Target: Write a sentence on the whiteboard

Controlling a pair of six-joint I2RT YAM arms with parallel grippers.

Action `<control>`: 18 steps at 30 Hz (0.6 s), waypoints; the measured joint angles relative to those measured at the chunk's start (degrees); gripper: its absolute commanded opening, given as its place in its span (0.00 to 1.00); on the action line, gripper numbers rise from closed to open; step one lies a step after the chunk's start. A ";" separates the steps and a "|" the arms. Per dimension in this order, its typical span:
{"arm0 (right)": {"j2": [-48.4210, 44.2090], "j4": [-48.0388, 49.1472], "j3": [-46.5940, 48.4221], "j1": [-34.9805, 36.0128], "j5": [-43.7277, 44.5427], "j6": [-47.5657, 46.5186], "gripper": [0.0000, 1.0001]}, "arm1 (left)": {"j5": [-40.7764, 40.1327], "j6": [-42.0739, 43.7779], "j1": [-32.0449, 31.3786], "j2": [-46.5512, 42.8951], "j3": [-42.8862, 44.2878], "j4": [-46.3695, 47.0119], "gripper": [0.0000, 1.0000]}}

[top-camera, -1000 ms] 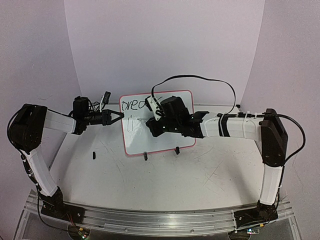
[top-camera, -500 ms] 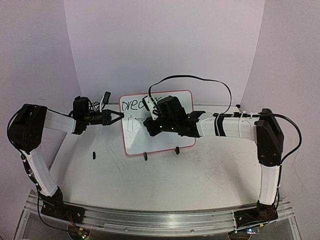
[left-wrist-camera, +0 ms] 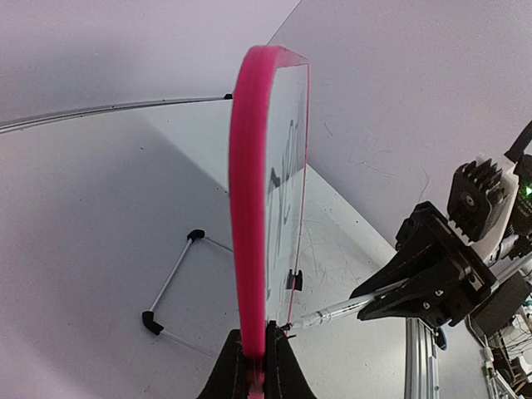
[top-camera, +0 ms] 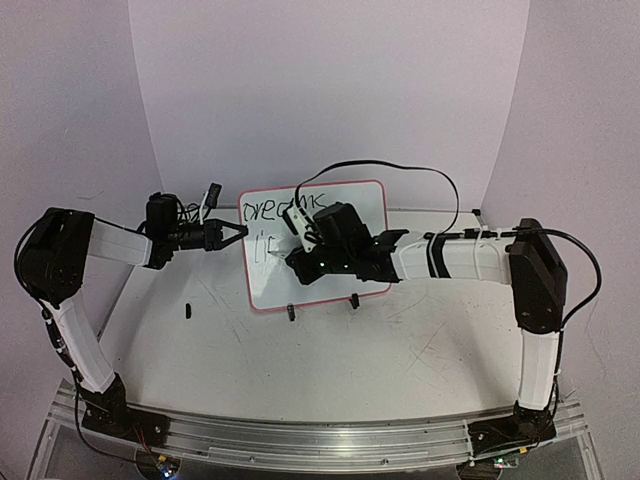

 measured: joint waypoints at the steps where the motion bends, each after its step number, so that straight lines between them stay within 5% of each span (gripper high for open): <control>1: 0.00 -0.01 -0.39 0.12 -0.11 0.09 0.00 | 0.00 0.00 0.00 0.00 0.00 -0.01 0.00; 18: -0.31 -1.12 -1.14 0.71 2.68 0.54 0.00 | -0.28 0.04 0.00 0.00 0.00 -0.14 0.00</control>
